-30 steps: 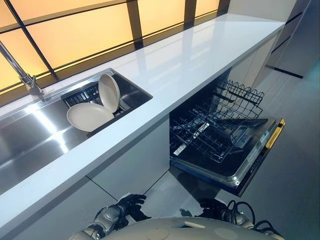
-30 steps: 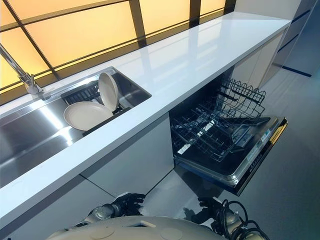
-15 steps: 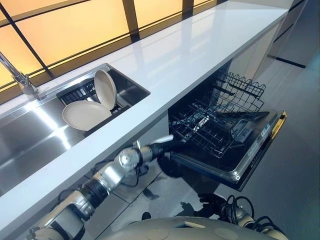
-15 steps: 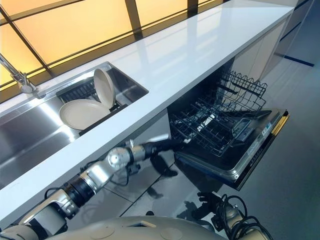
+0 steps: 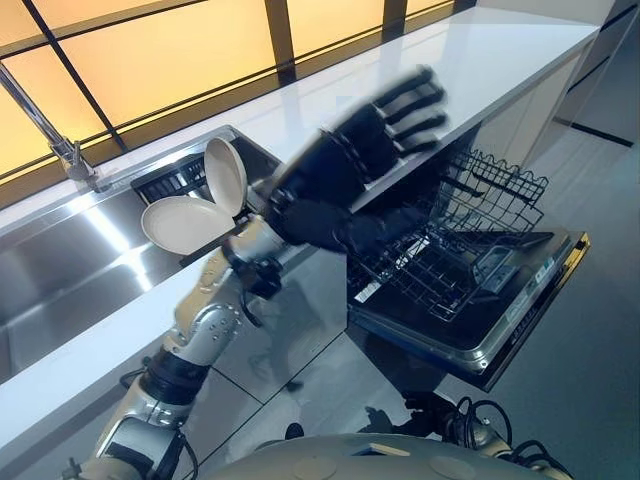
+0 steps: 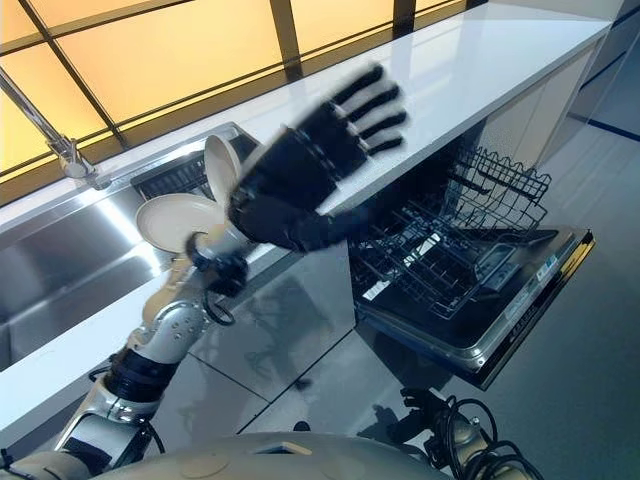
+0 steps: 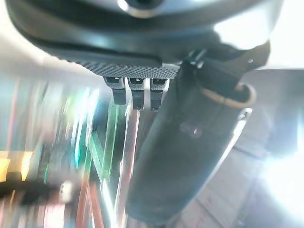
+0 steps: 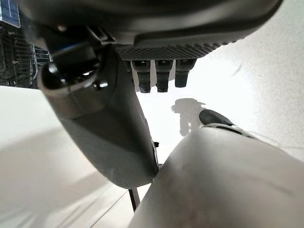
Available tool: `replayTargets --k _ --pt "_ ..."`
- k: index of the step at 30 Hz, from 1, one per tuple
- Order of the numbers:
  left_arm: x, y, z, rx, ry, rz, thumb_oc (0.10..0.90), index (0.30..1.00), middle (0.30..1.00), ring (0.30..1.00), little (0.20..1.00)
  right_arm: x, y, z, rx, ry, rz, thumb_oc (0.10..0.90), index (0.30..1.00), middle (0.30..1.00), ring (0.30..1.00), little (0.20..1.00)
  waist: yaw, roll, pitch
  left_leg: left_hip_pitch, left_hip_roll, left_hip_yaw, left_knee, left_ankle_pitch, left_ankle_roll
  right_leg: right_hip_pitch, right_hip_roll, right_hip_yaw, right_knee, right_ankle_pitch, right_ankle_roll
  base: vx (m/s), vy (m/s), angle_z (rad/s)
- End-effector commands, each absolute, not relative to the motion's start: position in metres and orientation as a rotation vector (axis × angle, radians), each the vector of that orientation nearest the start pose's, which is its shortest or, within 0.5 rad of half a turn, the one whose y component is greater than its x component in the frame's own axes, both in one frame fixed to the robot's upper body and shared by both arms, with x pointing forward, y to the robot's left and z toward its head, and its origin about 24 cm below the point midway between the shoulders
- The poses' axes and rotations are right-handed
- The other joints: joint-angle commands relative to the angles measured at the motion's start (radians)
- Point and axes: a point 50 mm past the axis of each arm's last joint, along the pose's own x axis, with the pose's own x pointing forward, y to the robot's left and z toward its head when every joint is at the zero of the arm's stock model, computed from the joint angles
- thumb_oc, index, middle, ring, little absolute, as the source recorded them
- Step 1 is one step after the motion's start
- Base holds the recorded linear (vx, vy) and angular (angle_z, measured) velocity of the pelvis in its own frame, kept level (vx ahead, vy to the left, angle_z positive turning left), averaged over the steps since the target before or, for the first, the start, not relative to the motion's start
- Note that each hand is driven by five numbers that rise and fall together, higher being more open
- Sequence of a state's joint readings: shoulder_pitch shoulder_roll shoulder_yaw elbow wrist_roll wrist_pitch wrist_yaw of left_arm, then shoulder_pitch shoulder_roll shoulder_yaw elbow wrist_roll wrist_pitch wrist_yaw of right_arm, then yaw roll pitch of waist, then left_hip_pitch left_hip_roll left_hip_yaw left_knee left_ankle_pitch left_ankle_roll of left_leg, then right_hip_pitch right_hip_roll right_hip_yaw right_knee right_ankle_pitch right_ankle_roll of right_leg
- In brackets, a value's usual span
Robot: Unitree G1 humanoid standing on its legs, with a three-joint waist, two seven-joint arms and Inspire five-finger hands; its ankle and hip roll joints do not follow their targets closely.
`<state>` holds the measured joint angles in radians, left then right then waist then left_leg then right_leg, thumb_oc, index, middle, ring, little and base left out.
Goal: Pick up plates and place into dishwasher.
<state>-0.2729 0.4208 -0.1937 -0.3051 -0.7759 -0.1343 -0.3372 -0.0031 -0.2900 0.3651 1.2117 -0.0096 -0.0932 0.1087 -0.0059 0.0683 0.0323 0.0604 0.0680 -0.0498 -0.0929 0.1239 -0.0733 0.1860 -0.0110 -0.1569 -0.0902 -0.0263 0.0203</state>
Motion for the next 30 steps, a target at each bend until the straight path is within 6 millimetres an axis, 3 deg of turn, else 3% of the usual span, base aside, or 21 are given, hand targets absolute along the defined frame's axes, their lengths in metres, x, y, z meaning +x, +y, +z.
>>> replayTargets --k 1,2,8,14,20,30 --pt "0.251 0.193 0.235 0.151 -0.898 -0.253 0.800 0.900 0.900 0.900 0.900 0.080 -0.206 -0.166 -0.366 1.180 0.306 0.800 0.900 0.900 0.900 0.900 0.042 -0.067 -0.030 0.054 -0.101 0.041 0.006 -0.127 0.092 -0.062 -0.002 0.048 0.003 0.055 0.021 0.04 0.031 0.11" --pt "0.252 0.211 0.239 0.321 -0.894 -0.105 0.800 0.900 0.900 0.900 0.900 0.077 -0.208 -0.166 -0.364 1.187 0.301 0.800 0.900 0.900 0.900 0.900 0.051 -0.066 -0.036 0.053 -0.103 0.035 0.006 -0.126 0.091 -0.060 -0.003 0.042 0.003 0.052 0.021 0.05 0.033 0.16" --pt "0.254 0.286 0.258 0.892 -0.816 0.344 0.800 0.900 0.900 0.900 0.900 0.076 -0.216 -0.165 -0.379 1.201 0.304 0.800 0.900 0.900 0.900 0.900 0.071 -0.050 -0.051 0.046 -0.108 0.030 0.006 -0.121 0.089 -0.059 -0.012 0.024 0.003 0.049 0.023 0.03 0.056 0.17" --pt "0.250 0.329 0.275 1.269 -0.715 0.531 0.800 0.900 0.900 0.900 0.900 0.080 -0.219 -0.164 -0.399 1.192 0.316 0.800 0.900 0.900 0.900 0.900 0.079 -0.028 -0.053 0.042 -0.117 0.026 0.006 -0.121 0.093 -0.061 -0.026 0.014 0.003 0.056 0.031 0.02 0.069 0.13" --pt "0.255 0.350 0.275 1.589 -0.513 0.458 0.800 0.900 0.900 0.900 0.900 0.084 -0.227 -0.161 -0.431 1.191 0.334 0.800 0.900 0.900 0.900 0.900 0.078 -0.007 -0.049 0.046 -0.128 0.028 0.006 -0.122 0.098 -0.062 -0.039 0.009 0.008 0.062 0.044 0.02 0.072 0.09" --pt "0.274 0.347 0.265 1.849 -0.320 0.204 0.800 0.900 0.900 0.900 0.900 0.094 -0.238 -0.156 -0.462 1.176 0.340 0.800 0.900 0.900 0.900 0.900 0.065 0.013 -0.035 0.056 -0.139 0.039 0.006 -0.131 0.109 -0.070 -0.055 0.007 0.026 0.065 0.062 0.01 0.057 0.02"
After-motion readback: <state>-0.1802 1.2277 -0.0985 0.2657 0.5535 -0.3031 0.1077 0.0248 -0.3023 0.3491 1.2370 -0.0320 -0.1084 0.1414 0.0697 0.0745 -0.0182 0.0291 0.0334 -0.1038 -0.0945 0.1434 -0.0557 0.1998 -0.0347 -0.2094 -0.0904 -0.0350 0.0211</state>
